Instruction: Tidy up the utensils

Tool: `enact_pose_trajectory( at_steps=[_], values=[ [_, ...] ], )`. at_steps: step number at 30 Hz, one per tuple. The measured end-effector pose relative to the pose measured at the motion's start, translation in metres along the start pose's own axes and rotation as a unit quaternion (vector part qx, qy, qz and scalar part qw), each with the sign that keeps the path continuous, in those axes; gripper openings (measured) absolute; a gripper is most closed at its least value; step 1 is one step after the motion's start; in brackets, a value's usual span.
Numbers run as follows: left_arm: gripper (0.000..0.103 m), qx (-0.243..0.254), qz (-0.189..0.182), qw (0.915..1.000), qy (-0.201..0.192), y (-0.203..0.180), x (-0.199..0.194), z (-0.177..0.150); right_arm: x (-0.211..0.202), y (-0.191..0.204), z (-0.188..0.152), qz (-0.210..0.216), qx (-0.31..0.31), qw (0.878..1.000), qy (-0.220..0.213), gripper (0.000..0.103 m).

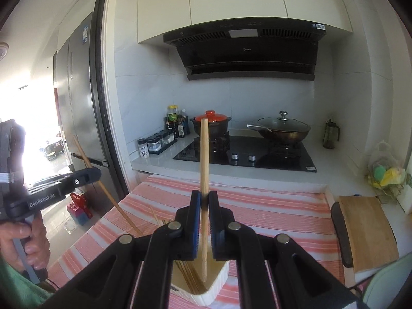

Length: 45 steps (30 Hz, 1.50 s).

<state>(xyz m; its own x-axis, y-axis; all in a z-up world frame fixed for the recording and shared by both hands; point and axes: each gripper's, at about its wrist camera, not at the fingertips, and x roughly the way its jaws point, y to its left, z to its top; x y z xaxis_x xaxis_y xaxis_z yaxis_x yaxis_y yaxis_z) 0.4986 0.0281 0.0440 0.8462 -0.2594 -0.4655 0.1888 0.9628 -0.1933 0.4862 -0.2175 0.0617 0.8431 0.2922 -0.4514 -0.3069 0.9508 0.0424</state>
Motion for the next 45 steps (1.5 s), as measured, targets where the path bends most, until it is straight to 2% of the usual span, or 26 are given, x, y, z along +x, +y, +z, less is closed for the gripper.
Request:
enact_pose_trajectory(
  at_steps=[3,7,9,10,11,12,13,14,15,17,20,24,27,32,35,40,45],
  values=[
    [0.004,-0.005,0.005,0.9990,0.043,0.006,0.037,-0.022,0.042,0.007,-0.017,0.005,-0.015,1.000,0.027,0.007],
    [0.005,-0.010,0.016,0.9950,0.098,0.011,0.078,-0.050,0.098,0.011,-0.053,0.015,-0.020,0.995,0.096,0.007],
    [0.020,-0.007,0.032,0.9927,0.116,0.012,0.088,-0.060,0.121,0.009,-0.070,0.023,-0.010,0.991,0.130,0.008],
    [0.045,-0.008,0.040,0.9921,0.119,0.013,0.088,-0.064,0.128,0.007,-0.077,0.026,-0.005,0.989,0.144,0.010],
    [0.069,-0.008,0.049,0.9927,0.110,0.014,0.082,-0.066,0.132,0.005,-0.082,0.026,0.002,0.988,0.150,0.021],
    [0.077,-0.005,0.059,0.9938,0.094,0.014,0.073,-0.069,0.130,0.002,-0.086,0.025,0.011,0.989,0.148,0.039],
    [0.089,0.002,0.071,0.9947,0.075,0.014,0.062,-0.070,0.124,-0.002,-0.088,0.024,0.022,0.990,0.139,0.047],
    [0.097,0.011,0.084,0.9947,0.058,0.012,0.050,-0.073,0.114,-0.005,-0.090,0.022,0.030,0.991,0.126,0.056],
    [0.100,0.021,0.098,0.9939,0.046,0.010,0.041,-0.074,0.105,-0.006,-0.091,0.018,0.031,0.993,0.116,0.057],
    [0.101,0.037,0.121,0.9916,0.027,0.006,0.023,-0.081,0.083,-0.007,-0.094,0.007,0.025,0.995,0.099,0.059],
    [0.102,0.047,0.148,0.9878,0.008,-0.001,-0.002,-0.092,0.050,-0.005,-0.100,-0.014,0.018,0.997,0.075,0.073],
    [0.102,0.050,0.181,0.9821,0.004,-0.012,-0.028,-0.107,0.003,0.005,-0.113,-0.046,0.012,0.998,0.051,0.086],
    [0.102,0.051,0.199,0.9788,0.000,-0.020,-0.047,-0.117,-0.031,0.014,-0.122,-0.071,0.018,0.997,0.029,0.090],
    [0.103,0.044,0.207,0.9774,0.012,-0.031,-0.080,-0.132,-0.080,0.029,-0.131,-0.092,0.028,0.995,0.008,0.091],
    [0.103,0.056,0.217,0.9745,0.005,-0.044,-0.101,-0.140,-0.105,0.044,-0.136,-0.115,0.021,0.993,-0.005,0.102],
    [0.103,0.057,0.205,0.9772,-0.008,-0.058,-0.136,-0.151,-0.139,0.062,-0.145,-0.097,0.037,0.994,-0.015,0.102],
    [0.103,0.053,0.206,0.9769,-0.017,-0.066,-0.160,-0.158,-0.164,0.079,-0.155,-0.100,0.034,0.994,-0.011,0.102]
  ],
)
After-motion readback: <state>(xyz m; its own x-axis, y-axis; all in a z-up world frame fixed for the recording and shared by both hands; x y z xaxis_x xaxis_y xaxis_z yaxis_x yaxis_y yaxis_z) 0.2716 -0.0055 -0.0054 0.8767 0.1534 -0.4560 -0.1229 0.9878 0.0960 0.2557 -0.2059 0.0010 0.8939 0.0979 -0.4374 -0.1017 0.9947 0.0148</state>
